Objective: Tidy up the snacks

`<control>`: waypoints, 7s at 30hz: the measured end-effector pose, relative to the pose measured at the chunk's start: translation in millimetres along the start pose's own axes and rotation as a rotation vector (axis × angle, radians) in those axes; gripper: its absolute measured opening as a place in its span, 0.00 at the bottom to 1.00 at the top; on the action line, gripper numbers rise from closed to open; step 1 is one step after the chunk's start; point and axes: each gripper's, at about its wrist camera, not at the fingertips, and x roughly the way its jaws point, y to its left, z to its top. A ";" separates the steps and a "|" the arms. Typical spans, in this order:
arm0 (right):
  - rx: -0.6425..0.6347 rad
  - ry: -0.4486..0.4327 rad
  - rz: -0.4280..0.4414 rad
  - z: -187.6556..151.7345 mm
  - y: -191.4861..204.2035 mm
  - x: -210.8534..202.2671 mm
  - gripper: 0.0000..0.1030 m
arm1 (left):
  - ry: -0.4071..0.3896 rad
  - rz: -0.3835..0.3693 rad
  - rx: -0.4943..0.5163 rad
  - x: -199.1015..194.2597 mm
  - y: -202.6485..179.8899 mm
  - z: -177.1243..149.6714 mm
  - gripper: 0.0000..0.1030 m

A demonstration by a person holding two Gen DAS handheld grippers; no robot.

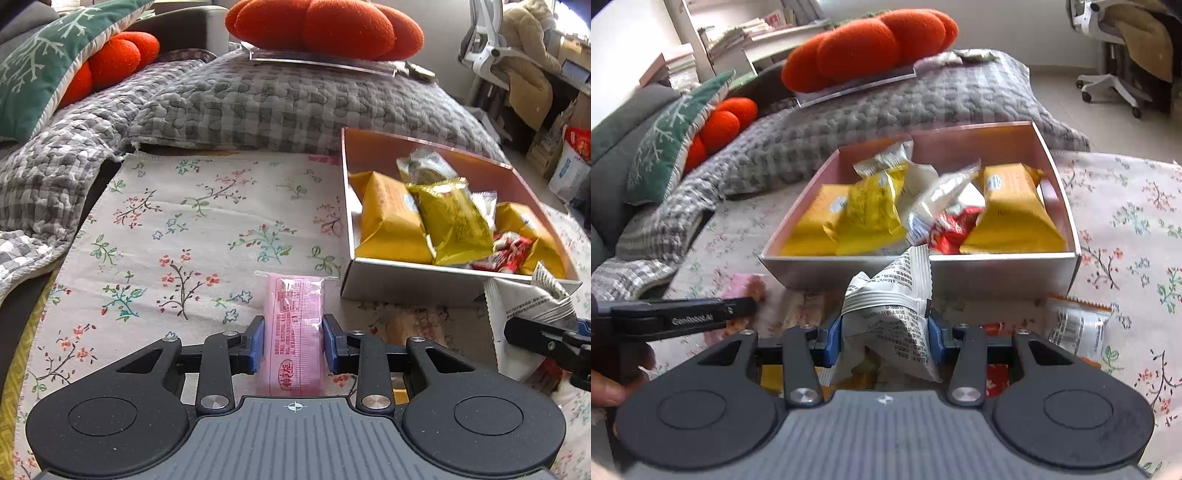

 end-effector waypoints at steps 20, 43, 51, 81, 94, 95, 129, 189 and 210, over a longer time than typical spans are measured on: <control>0.115 -0.111 -0.006 24.0 -28.4 -20.6 0.40 | -0.162 -0.142 -0.144 -39.1 8.7 20.6 0.28; 0.367 -0.206 -0.044 65.6 -103.8 -8.1 0.40 | -0.172 -0.237 0.177 39.8 -154.2 67.7 0.29; 0.407 -0.198 -0.003 90.1 -103.1 12.8 0.40 | -0.134 -0.210 0.242 39.6 -149.5 49.2 0.33; 0.369 0.032 -0.099 28.1 -64.7 -60.8 0.69 | -0.058 -0.196 0.103 -54.2 -50.1 -17.4 0.55; 0.293 0.089 -0.127 13.3 -62.2 -50.3 0.69 | 0.049 -0.254 0.114 -36.1 -55.0 -29.3 0.55; 0.278 0.088 -0.123 12.8 -59.7 -50.2 0.69 | 0.066 -0.283 0.144 -36.0 -60.1 -31.9 0.55; 0.098 0.239 -0.026 -0.4 -24.4 -32.8 0.66 | 0.120 -0.385 0.227 -32.8 -77.0 -50.5 0.23; -0.207 0.091 -0.130 2.6 -2.8 -16.6 0.30 | 0.020 -0.330 0.258 -53.1 -45.7 -18.3 0.59; -0.119 0.083 -0.084 5.1 -4.6 -23.2 0.30 | -0.020 -0.292 0.746 -27.2 -95.5 -55.5 0.36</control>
